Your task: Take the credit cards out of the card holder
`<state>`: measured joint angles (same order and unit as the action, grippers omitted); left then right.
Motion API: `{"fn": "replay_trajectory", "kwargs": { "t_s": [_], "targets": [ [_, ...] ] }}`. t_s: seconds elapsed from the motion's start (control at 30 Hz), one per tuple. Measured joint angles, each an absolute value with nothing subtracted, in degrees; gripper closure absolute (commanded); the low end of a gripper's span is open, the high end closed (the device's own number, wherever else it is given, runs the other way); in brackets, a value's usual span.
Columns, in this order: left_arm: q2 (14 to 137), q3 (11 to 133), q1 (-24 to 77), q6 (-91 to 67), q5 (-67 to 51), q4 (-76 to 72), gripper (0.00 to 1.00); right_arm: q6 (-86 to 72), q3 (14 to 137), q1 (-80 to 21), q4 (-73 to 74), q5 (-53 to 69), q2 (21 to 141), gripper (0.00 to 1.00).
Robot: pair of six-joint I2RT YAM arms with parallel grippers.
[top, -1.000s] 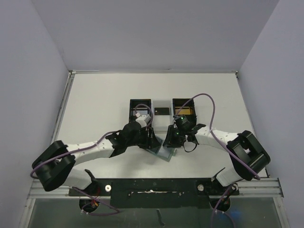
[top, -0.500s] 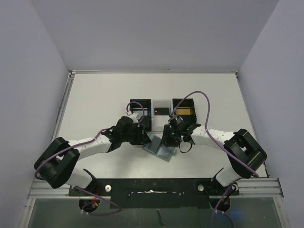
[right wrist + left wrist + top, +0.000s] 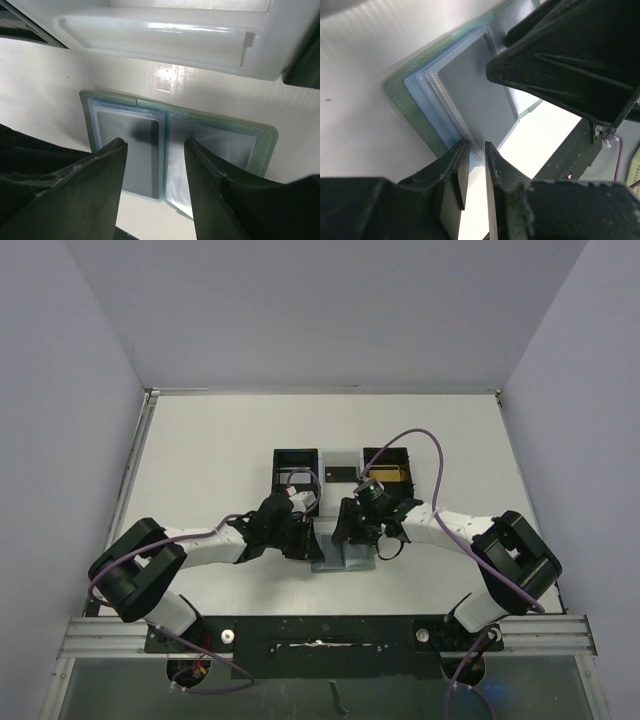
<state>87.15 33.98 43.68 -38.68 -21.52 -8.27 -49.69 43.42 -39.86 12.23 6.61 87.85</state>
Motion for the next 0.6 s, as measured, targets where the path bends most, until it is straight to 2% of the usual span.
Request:
{"fn": "replay_trajectory", "kwargs": {
  "t_s": [0.17,0.37,0.47,0.6],
  "targets": [
    [85.84,31.59,45.58,-41.28,-20.43,-10.52,0.79,-48.64,43.99,-40.84,12.38,6.28,87.85,0.39],
    [79.0,28.45,45.89,-45.12,-12.03,-9.67,0.68,-47.55,46.3,-43.77,15.68,3.05,88.07,0.29],
    [72.69,26.87,45.69,-47.72,-5.69,-8.78,0.6,-47.09,48.31,-45.43,17.61,0.78,88.84,0.31],
    [63.99,24.43,44.73,-50.65,1.37,-6.55,0.55,-46.74,50.52,-47.11,19.79,-1.96,89.84,0.31]
  ]
}}
